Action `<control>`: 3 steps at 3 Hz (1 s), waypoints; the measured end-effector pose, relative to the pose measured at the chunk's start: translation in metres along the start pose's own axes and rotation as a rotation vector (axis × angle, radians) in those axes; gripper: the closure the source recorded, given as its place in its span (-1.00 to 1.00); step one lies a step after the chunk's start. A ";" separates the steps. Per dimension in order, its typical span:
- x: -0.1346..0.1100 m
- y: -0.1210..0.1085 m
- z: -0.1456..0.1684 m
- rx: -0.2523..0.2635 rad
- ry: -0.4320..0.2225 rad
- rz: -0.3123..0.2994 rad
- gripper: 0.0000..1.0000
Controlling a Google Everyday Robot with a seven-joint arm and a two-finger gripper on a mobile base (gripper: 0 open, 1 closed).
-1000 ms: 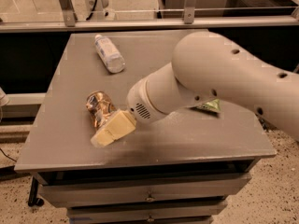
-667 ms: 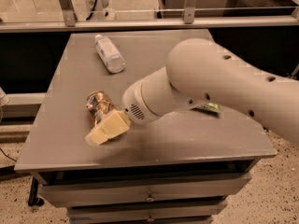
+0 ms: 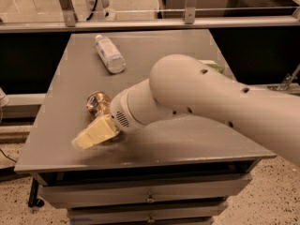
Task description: Pick orange can
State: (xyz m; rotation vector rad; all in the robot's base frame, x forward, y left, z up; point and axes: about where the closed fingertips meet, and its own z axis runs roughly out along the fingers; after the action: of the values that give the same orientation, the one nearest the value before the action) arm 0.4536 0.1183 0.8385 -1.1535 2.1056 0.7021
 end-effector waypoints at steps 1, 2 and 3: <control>-0.001 0.005 0.009 0.015 -0.001 0.004 -0.65; -0.006 0.006 0.008 0.040 0.002 -0.016 -0.19; -0.011 0.004 0.002 0.066 0.006 -0.040 0.28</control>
Offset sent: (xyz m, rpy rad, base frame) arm 0.0039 0.0114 0.0032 -0.0476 -0.0629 -0.0297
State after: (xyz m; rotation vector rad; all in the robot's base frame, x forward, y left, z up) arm 0.4554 0.1275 0.8455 -1.1594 2.0893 0.6074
